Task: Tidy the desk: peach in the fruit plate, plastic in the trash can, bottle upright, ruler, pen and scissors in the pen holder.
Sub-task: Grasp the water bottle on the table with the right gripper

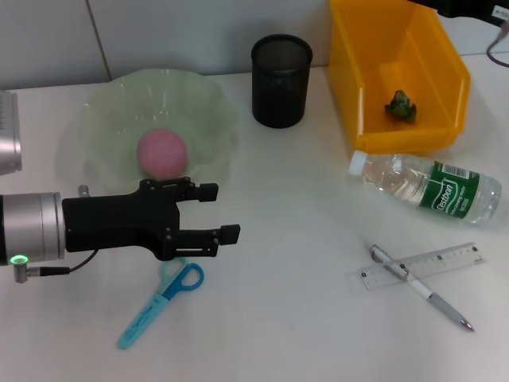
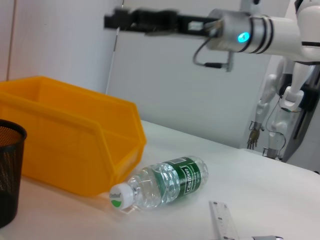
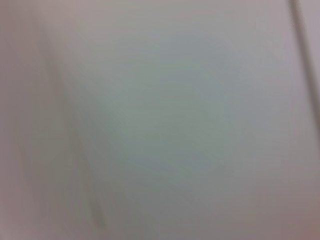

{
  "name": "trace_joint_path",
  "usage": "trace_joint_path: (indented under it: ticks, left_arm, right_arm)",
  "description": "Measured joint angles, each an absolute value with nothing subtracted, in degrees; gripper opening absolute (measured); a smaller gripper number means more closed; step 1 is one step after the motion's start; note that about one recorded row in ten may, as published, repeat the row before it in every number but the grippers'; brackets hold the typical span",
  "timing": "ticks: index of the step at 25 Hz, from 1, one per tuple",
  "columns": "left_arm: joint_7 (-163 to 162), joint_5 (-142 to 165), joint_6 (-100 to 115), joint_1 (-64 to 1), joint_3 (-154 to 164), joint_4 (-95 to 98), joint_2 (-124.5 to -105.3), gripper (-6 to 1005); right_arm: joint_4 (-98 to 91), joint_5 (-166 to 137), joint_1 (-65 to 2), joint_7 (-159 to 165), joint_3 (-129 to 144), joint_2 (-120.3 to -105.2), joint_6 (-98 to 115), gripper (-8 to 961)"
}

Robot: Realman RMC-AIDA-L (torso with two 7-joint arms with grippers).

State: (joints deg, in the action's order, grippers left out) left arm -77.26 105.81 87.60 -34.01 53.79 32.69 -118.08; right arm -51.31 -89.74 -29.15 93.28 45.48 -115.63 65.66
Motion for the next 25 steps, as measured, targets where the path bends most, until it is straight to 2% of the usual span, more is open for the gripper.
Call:
trace_joint_path:
  ticks: [4, 9, 14, 25]
  left_arm:
    - [-77.3, 105.8, 88.3, -34.0, 53.8, 32.7, -118.12, 810]
    - [-77.3, 105.8, 89.3, -33.8, 53.6, 32.7, -118.07, 810]
    - [-77.3, 105.8, 89.4, -33.4, 53.6, 32.7, -118.04, 810]
    - [-78.4, 105.8, 89.9, -33.3, 53.1, 32.7, -117.93, 810]
  right_arm:
    - [-50.6, -87.2, -27.5, 93.2, 44.5, -113.52, 79.9, 779]
    - [-49.6, -89.3, -26.6, 93.2, 44.1, -112.03, 88.5, 779]
    - [-49.1, -94.8, -26.8, 93.6, 44.1, -111.18, 93.3, 779]
    - [-58.0, -111.4, -28.6, 99.6, 44.1, -110.46, 95.0, 779]
